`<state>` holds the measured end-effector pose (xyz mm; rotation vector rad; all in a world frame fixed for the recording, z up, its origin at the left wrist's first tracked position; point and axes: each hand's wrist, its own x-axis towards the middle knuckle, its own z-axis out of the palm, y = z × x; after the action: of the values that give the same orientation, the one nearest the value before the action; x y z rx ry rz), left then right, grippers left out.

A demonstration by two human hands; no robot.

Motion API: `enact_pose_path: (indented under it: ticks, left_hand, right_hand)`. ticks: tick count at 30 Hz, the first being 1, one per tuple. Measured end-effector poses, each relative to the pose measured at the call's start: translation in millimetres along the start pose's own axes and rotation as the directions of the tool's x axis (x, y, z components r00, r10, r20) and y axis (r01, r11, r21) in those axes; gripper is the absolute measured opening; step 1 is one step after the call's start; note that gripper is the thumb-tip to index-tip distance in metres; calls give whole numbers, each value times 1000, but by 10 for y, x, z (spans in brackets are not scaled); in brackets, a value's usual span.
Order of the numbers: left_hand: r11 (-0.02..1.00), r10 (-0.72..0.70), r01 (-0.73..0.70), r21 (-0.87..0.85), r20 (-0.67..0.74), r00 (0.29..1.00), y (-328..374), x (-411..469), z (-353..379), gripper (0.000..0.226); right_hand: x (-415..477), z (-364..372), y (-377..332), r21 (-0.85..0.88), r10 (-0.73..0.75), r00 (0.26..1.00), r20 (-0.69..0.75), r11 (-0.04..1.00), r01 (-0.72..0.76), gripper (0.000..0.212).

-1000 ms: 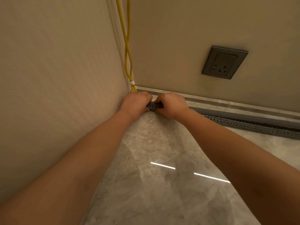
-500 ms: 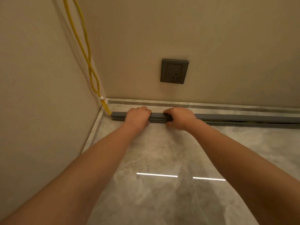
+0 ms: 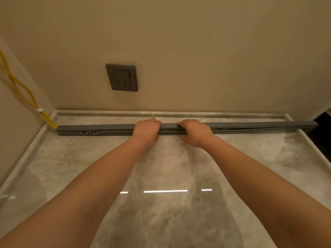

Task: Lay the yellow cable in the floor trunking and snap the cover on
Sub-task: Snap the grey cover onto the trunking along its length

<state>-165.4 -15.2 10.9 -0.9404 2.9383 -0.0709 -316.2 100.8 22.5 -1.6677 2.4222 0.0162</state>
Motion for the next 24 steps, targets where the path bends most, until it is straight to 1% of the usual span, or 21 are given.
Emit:
enact_pose_path:
  ticks: [3, 6, 9, 12, 15, 19, 24]
  left_hand:
    - [1000, 16, -16, 0, -17, 1000, 381, 162, 0, 35]
    - [1000, 20, -19, 13, -40, 999, 704, 312, 7, 32]
    - [999, 9, -6, 43, -59, 998, 974, 430, 9, 29]
    - [998, -3, 8, 67, -66, 998, 1183, 513, -3, 27]
    - [995, -16, 23, 102, -63, 998, 1319, 553, -5, 25]
    - [986, -15, 21, 164, -39, 999, 1374, 600, -16, 23]
    - [980, -8, 11, 199, -14, 1000, 1359, 620, -15, 21]
  right_hand:
    - [-115, -45, 438, -4, 31, 1000, 0, 1000, -31, 45]
    - [-201, -60, 804, -28, 61, 998, -24, 998, -61, 36]
    - [-270, -93, 1121, -86, 94, 994, -46, 991, -98, 28]
    - [-323, -116, 1400, -162, 124, 990, -71, 978, -134, 28]
    - [-353, -119, 1594, -220, 155, 985, -80, 961, -169, 29]
    - [-343, -105, 1714, -301, 129, 986, -106, 941, -156, 27]
    - [-263, -96, 1762, -305, 99, 989, -111, 943, -129, 29]
